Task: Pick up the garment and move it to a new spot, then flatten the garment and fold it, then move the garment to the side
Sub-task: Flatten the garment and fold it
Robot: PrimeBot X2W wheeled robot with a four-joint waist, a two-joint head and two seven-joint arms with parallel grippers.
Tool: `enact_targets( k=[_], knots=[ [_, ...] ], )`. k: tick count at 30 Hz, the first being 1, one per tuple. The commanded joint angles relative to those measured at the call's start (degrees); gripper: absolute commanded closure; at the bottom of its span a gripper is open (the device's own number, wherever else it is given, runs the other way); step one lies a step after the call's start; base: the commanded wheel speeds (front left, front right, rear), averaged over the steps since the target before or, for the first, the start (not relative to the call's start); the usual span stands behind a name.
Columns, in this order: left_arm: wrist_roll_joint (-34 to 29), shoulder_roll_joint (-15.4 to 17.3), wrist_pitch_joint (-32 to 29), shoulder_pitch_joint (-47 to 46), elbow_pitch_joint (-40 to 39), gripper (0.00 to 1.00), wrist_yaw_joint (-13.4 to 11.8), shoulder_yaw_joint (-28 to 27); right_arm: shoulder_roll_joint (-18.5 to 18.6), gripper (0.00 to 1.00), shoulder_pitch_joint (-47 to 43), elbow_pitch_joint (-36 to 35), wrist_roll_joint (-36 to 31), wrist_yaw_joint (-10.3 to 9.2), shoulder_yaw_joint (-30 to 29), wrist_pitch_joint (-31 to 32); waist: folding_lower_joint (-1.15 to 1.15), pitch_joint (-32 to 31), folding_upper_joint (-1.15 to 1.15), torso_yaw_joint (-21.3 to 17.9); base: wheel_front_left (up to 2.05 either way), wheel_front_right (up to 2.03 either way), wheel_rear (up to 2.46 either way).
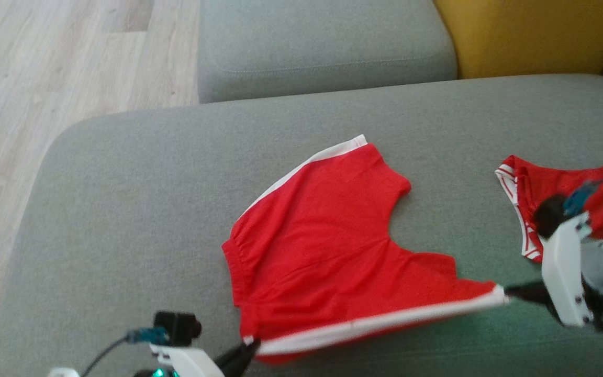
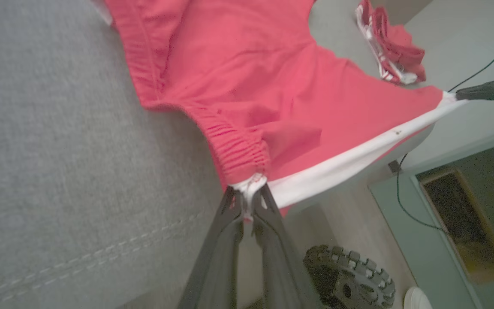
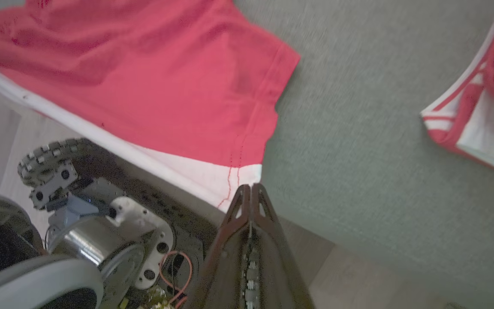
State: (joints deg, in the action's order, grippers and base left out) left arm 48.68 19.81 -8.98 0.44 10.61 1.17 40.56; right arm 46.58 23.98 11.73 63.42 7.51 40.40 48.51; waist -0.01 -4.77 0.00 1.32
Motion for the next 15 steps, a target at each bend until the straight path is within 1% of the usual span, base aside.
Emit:
enact_targets(
  k=[1, 6, 10, 15],
  knots=[
    [0.43, 1.15, 0.5, -3.24, -2.44, 1.0, -0.53, -3.18, 0.71, 1.0, 1.49, -0.56, -0.76, -0.02, -1.99, -0.7, 0.01, 0.31, 0.0, 0.25, 0.0, 0.0, 0.0],
    [2.07, 0.08, 0.26, -5.75, -6.54, 1.0, -2.43, -5.64, -4.56, 1.0, 4.46, 1.89, -3.56, -0.02, -7.42, -1.89, 0.01, 1.85, 0.0, 1.55, 0.0, 0.0, 0.0],
    [1.9, -1.35, -0.03, -9.47, -7.43, 1.0, -3.23, -6.33, -7.86, 1.0, 7.52, 3.63, -5.68, -0.02, -10.53, -3.17, 0.01, 4.07, 0.0, 3.7, 0.0, 0.0, 0.0],
    [1.5, -4.15, 0.92, -14.67, -5.53, 1.0, -2.83, -6.7, -10.7, 1.0, 12.72, 5.74, -9.1, -0.02, -12.66, -6.24, 0.01, 7.7, 0.0, 6.28, 0.0, 0.0, 0.0]
  ],
)
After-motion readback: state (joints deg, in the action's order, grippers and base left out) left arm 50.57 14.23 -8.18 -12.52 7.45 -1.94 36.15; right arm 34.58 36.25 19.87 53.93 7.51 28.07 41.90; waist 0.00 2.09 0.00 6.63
